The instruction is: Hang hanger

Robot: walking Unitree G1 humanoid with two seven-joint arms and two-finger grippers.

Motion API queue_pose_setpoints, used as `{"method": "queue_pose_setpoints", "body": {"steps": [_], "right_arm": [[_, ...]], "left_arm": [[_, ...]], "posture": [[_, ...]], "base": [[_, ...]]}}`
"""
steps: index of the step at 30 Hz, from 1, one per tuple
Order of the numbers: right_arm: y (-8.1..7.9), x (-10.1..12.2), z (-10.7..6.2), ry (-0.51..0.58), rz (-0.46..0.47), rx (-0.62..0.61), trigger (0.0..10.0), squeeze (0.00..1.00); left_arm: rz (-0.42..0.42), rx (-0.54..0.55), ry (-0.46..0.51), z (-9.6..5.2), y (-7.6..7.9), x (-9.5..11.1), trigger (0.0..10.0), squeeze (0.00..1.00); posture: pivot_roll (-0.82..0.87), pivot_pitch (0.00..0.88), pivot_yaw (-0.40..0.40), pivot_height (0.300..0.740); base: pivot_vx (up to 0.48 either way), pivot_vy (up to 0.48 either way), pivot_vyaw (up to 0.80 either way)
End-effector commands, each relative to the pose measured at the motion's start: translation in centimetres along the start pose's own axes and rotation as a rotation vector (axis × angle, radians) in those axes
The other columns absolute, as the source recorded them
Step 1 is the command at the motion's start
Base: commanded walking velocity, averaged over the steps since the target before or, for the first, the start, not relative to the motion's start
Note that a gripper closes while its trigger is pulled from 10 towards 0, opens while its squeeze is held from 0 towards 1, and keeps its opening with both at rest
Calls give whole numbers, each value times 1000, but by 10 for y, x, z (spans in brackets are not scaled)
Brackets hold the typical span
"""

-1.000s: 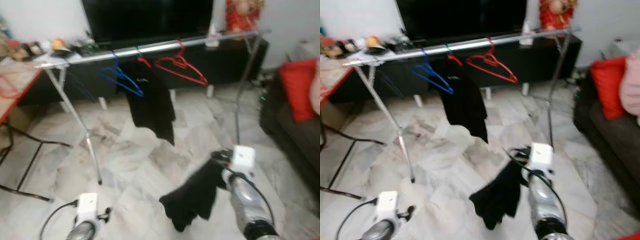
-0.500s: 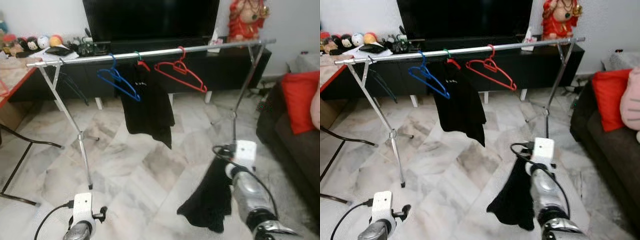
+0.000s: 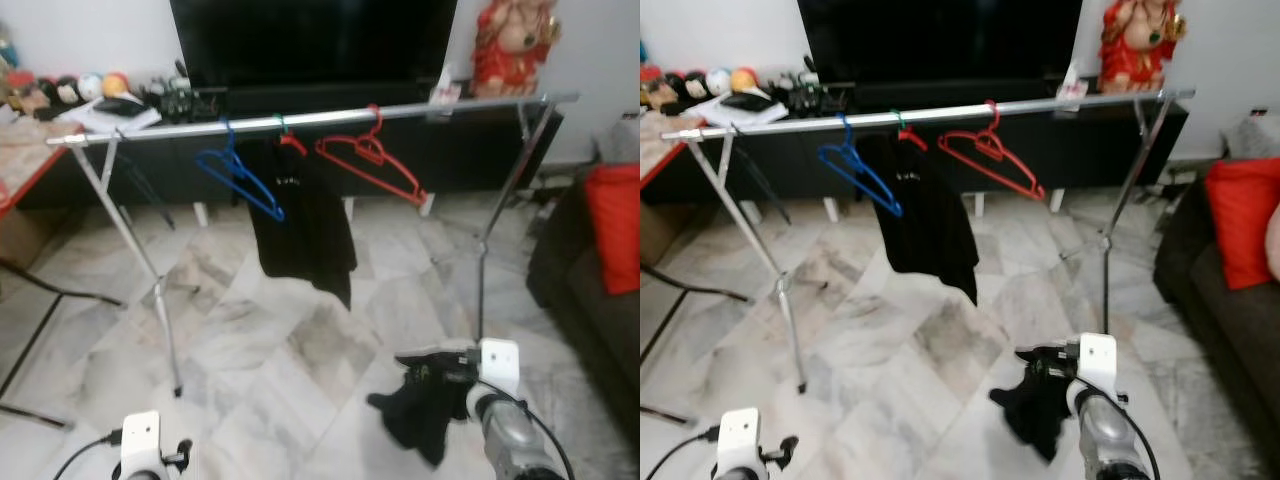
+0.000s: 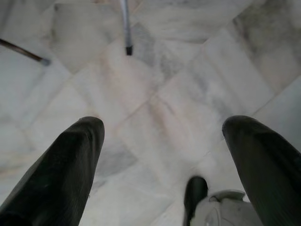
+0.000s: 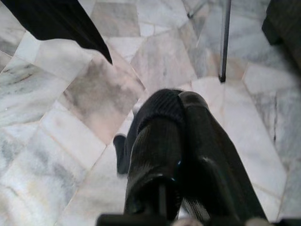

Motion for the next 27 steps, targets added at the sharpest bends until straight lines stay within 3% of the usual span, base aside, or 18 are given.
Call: {"method": "queue_pose_setpoints", "body": {"steps": [1, 6, 17, 27], "right_arm": [[-12, 8, 3, 23, -10, 42, 10000, 0], [-6, 14, 2, 50, 0, 40, 10000, 0], [-11, 39, 2, 181, 18, 78, 10000, 0], [-10, 35, -1, 190, 31, 83, 10000, 0]], "left_arm": [[-24, 24, -17, -2, -4, -8, 10000, 0], [-21, -1, -50, -8, 7, -24, 10000, 0], [-8, 17, -82, -15, -4, -42, 10000, 0], [-10, 24, -87, -18, -8, -48, 10000, 0]], "posture": [[63, 0, -48, 716], [47, 0, -60, 716], [38, 0, -25, 716], [59, 0, -27, 716]], "base": [[277, 0, 0], [276, 0, 0], [267, 0, 0], [261, 0, 0]]}}
Point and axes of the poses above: a point about 5 cm out from each wrist's last joint towards the gripper, its own z axis pointing out of the wrist towards the gripper, its own x axis along the axis of the wrist's last joint, y = z × x, the point moved 5 cm from there along z, pointing out of the wrist towards the gripper, and after that the axes turned 15 degrees about z, right-handed, at the moved point
